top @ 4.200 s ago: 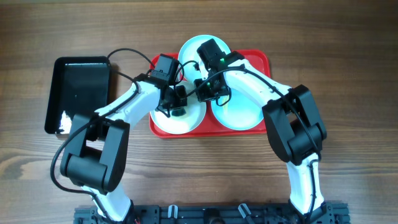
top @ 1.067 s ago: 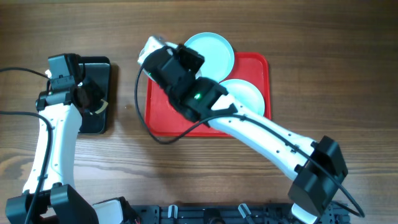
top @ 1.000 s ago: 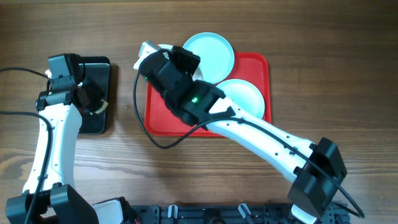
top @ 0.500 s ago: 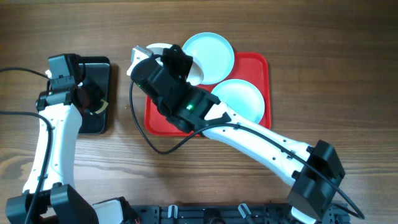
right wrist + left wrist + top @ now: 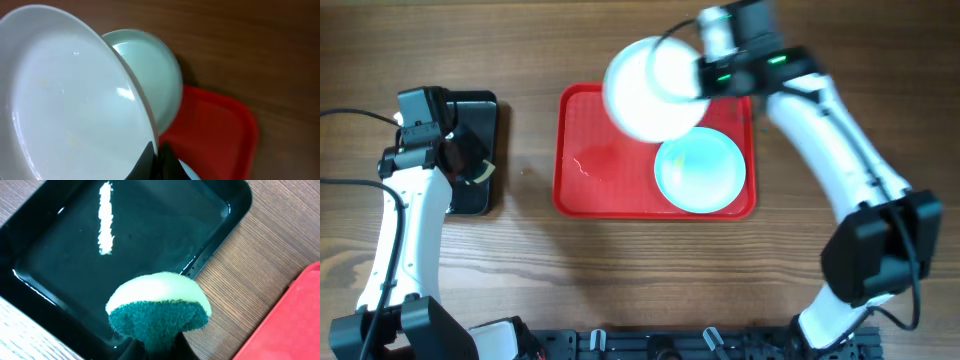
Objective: Clean dirty plates on tray and stack at the side
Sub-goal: 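Lift the white plate with the right gripper and place it right of tray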
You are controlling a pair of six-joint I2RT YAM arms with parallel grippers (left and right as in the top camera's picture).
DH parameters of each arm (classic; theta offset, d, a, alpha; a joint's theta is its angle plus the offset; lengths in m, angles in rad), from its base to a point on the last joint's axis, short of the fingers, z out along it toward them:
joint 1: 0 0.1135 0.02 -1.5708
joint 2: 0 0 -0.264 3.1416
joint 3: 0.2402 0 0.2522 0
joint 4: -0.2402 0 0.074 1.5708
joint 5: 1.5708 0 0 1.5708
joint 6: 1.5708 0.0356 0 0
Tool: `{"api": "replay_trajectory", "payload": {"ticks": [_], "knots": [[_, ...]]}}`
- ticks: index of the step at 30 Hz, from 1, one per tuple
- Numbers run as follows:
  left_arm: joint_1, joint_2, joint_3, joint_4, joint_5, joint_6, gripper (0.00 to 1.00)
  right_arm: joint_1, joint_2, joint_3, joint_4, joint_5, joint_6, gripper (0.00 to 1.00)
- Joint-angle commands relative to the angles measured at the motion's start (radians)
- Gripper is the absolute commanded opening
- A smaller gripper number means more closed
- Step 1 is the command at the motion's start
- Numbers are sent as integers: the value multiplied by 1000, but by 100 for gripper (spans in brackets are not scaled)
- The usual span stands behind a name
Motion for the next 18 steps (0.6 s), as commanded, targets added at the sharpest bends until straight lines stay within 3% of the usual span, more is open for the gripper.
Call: {"api": "replay_trajectory", "payload": {"ticks": [1, 4, 9, 12, 18], "knots": [[4, 3, -9, 2, 16, 8, 6, -213, -5, -4, -34, -158, 80, 4], [4, 3, -9, 2, 16, 8, 6, -385, -4, -21, -62, -157, 72, 4], [4, 3, -9, 3, 16, 8, 5, -550, -4, -102, -2, -88, 54, 4], [4, 3, -9, 3, 16, 8, 4, -577, -3, -179, 85, 37, 109, 4], [4, 3, -9, 3, 16, 8, 4, -579, -3, -328, 269, 73, 113, 4]]}}
